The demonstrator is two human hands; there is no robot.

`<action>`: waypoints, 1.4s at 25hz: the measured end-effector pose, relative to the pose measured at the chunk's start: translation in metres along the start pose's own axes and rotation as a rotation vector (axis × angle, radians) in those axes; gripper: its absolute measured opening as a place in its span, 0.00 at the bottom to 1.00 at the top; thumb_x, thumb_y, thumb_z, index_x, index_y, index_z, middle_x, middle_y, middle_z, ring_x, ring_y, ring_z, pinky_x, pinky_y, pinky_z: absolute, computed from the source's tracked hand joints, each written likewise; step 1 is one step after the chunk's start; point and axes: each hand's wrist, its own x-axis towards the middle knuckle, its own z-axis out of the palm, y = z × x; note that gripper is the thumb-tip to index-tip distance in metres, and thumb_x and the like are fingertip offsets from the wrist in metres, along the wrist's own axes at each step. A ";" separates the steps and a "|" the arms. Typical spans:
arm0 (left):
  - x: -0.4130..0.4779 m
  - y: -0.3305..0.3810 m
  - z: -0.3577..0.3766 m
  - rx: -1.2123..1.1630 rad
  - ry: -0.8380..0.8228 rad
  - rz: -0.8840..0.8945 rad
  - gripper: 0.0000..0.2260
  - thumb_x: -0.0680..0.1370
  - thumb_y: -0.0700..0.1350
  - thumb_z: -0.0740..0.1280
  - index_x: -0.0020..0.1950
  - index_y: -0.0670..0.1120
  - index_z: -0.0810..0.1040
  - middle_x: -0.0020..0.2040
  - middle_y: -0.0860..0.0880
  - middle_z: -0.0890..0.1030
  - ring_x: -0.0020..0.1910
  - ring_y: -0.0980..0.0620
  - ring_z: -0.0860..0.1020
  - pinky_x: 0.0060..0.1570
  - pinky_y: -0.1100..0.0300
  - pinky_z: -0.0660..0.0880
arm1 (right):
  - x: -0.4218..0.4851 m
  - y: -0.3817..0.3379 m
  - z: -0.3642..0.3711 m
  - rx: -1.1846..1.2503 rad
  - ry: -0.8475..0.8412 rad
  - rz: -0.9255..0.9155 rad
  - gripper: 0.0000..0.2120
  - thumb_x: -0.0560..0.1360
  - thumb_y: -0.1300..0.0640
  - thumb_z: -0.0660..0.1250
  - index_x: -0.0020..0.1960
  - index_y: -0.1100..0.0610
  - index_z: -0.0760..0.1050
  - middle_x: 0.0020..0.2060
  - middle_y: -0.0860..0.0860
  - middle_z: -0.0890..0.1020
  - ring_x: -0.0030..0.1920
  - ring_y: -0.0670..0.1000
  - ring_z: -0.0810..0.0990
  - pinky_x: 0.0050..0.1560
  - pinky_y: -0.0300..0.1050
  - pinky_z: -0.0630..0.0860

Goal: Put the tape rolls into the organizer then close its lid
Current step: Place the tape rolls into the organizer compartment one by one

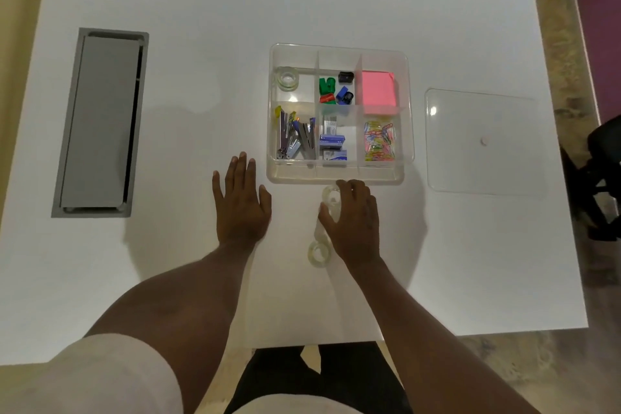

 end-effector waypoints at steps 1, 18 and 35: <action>-0.007 -0.003 0.001 0.018 0.000 0.004 0.27 0.86 0.52 0.52 0.84 0.44 0.61 0.86 0.44 0.60 0.86 0.45 0.57 0.84 0.36 0.51 | -0.002 -0.006 0.001 0.039 0.001 -0.023 0.24 0.75 0.47 0.70 0.66 0.57 0.72 0.61 0.55 0.78 0.59 0.54 0.76 0.61 0.48 0.77; -0.016 -0.005 0.002 0.042 -0.073 -0.003 0.27 0.86 0.54 0.49 0.85 0.47 0.57 0.87 0.45 0.58 0.87 0.46 0.54 0.84 0.36 0.53 | 0.224 -0.081 -0.008 -0.219 -0.084 -0.171 0.22 0.74 0.43 0.69 0.59 0.58 0.74 0.51 0.56 0.81 0.55 0.58 0.77 0.58 0.53 0.70; -0.014 -0.004 0.000 0.063 -0.093 -0.008 0.27 0.86 0.55 0.47 0.85 0.47 0.58 0.86 0.45 0.58 0.87 0.45 0.55 0.83 0.35 0.53 | 0.226 -0.090 0.006 -0.360 -0.078 -0.235 0.16 0.76 0.46 0.68 0.54 0.57 0.77 0.47 0.55 0.82 0.53 0.58 0.78 0.58 0.54 0.68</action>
